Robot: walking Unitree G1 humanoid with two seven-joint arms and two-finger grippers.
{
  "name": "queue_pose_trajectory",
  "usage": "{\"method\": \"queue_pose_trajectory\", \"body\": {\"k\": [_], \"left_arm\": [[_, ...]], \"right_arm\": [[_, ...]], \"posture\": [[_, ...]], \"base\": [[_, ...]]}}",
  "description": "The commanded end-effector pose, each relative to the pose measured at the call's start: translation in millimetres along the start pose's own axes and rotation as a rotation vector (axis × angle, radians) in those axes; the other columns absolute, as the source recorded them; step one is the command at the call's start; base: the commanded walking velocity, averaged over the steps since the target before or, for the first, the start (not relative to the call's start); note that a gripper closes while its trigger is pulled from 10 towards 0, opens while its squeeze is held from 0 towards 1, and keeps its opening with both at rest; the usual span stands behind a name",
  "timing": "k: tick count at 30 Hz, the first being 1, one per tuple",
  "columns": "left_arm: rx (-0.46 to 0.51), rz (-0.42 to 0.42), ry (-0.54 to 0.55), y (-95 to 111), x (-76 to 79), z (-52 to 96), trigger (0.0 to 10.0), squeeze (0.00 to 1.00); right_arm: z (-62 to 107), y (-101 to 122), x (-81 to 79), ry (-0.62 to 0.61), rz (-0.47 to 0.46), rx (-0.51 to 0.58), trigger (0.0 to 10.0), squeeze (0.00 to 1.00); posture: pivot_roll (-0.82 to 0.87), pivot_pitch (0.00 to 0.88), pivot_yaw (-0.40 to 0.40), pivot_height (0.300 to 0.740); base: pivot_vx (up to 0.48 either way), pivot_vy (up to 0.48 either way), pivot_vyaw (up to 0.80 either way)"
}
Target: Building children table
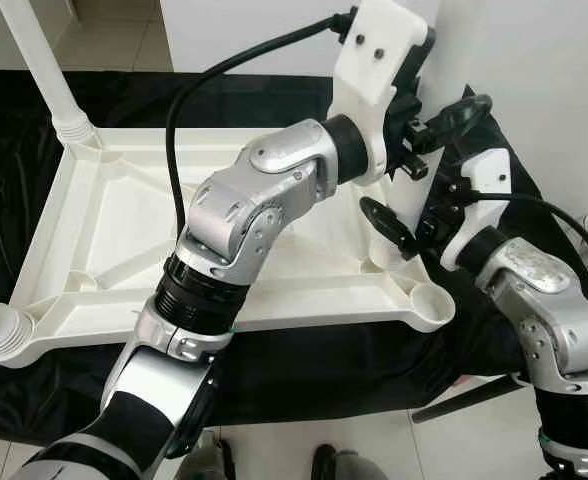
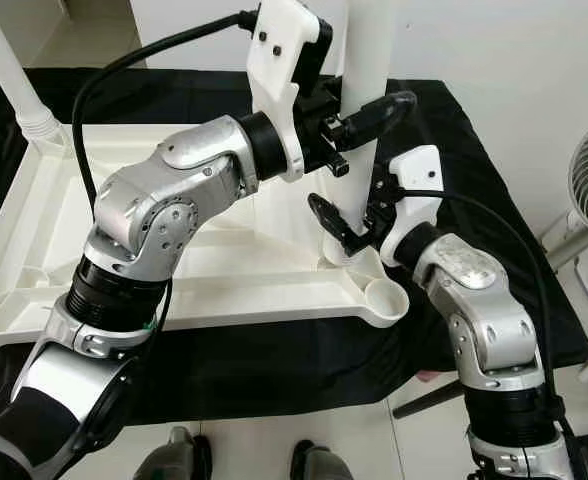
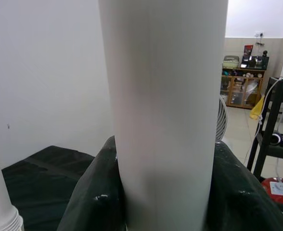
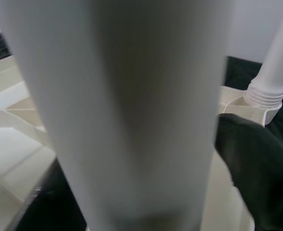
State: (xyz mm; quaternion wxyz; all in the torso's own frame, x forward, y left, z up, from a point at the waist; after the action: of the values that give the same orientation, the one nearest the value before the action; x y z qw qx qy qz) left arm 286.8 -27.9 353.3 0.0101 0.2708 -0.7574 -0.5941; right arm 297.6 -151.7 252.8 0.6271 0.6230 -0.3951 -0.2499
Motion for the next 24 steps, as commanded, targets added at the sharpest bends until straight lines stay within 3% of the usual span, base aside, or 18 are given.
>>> {"method": "queue_pose_trajectory", "body": {"k": [1, 2, 3, 4, 6, 7, 9, 10, 18, 19, 21, 22, 24], "left_arm": [[0.028, -0.028, 0.023, 7, 3.9, -1.0, 10.0, 0.00], [0.031, -0.033, 0.025, 7, 4.2, -1.4, 10.0, 0.00], [0.032, -0.036, 0.026, 8, 4.4, -1.5, 10.0, 0.00], [0.033, -0.038, 0.028, 7, 4.6, -1.6, 10.0, 0.00], [0.034, -0.040, 0.028, 7, 4.7, -1.6, 10.0, 0.00], [0.035, -0.039, 0.028, 8, 4.6, -1.7, 10.0, 0.00], [0.037, -0.041, 0.028, 8, 4.6, -1.8, 10.0, 0.00], [0.038, -0.045, 0.028, 9, 4.4, -1.9, 10.0, 0.00], [0.045, -0.040, 0.020, 10, 5.6, -2.5, 10.0, 0.00], [0.048, 0.000, 0.017, 9, 6.5, -2.4, 10.0, 0.00], [0.049, 0.024, 0.017, 8, 6.5, -2.3, 10.0, 0.00], [0.056, 0.060, 0.014, 8, 6.6, -2.1, 10.0, 1.00], [0.060, 0.089, 0.012, 8, 6.3, -1.7, 10.0, 1.00]], "right_arm": [[-1.1, -2, -1.3, 0.014, 0.009, -0.020, 4.1, 0.00], [-2.1, -4, -2.3, 0.021, 0.000, -0.036, 2.9, 0.00], [-2.6, -6, -2.9, 0.025, -0.006, -0.047, 2.9, 0.00], [-3.1, -8, -3.1, 0.027, -0.004, -0.056, 1.8, 0.00], [-3.4, -8, -3.2, 0.027, -0.001, -0.061, 1.8, 0.00], [-3.7, -10, -3.4, 0.027, -0.003, -0.071, 0.9, 0.00], [-4.2, -12, -3.4, 0.027, 0.000, -0.082, 0.9, 0.00], [-4.7, -12, -3.2, 0.028, 0.003, -0.085, 0.0, 0.00], [-5.4, -13, -2.0, 0.015, 0.005, -0.090, 0.0, 0.00], [-6.2, -12, 0.2, -0.017, 0.014, -0.080, 10.0, 0.00], [-6.6, -11, 1.1, -0.030, 0.017, -0.073, 10.0, 0.00], [-6.9, -10, 1.8, -0.043, 0.014, -0.063, 10.0, 0.00], [-7.2, -10, 2.1, -0.053, 0.010, -0.056, 10.0, 0.00]], "posture": [[0.03, 0.144, -0.059, 0.740], [0.03, 0.143, -0.060, 0.740], [0.03, 0.143, -0.060, 0.740], [0.03, 0.141, -0.059, 0.740], [0.03, 0.141, -0.059, 0.740], [0.03, 0.138, -0.059, 0.740], [0.03, 0.138, -0.059, 0.740], [0.03, 0.136, -0.059, 0.740], [0.02, 0.130, -0.058, 0.740], [0.03, 0.122, -0.061, 0.740], [0.03, 0.122, -0.061, 0.740], [0.03, 0.122, -0.061, 0.740], [0.03, 0.118, -0.058, 0.740]], "base": [[0.000, 0.000, 0.00], [0.000, 0.000, 0.00], [0.000, 0.000, 0.00], [0.000, 0.000, 0.00], [0.000, 0.000, 0.00], [0.000, 0.000, 0.00], [0.000, 0.000, 0.00], [0.000, 0.000, 0.00], [0.000, 0.000, 0.00], [0.000, 0.000, 0.00], [0.000, 0.000, 0.00], [0.000, 0.000, 0.00], [0.000, 0.000, 0.00]]}}
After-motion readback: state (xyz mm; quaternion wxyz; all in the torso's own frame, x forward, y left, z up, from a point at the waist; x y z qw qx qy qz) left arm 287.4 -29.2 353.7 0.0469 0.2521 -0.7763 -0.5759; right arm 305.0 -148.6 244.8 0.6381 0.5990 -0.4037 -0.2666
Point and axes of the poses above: a point about 5 cm out from each wrist's last joint towards the gripper, its own z axis pointing back from the gripper into the wrist, its own y axis along the axis of the wrist's last joint, x = y × z, the point moved 1 cm from there along -z, pointing out of the wrist towards the gripper, and after that the axes turned 7 degrees about -z, right-handed, at the moved point
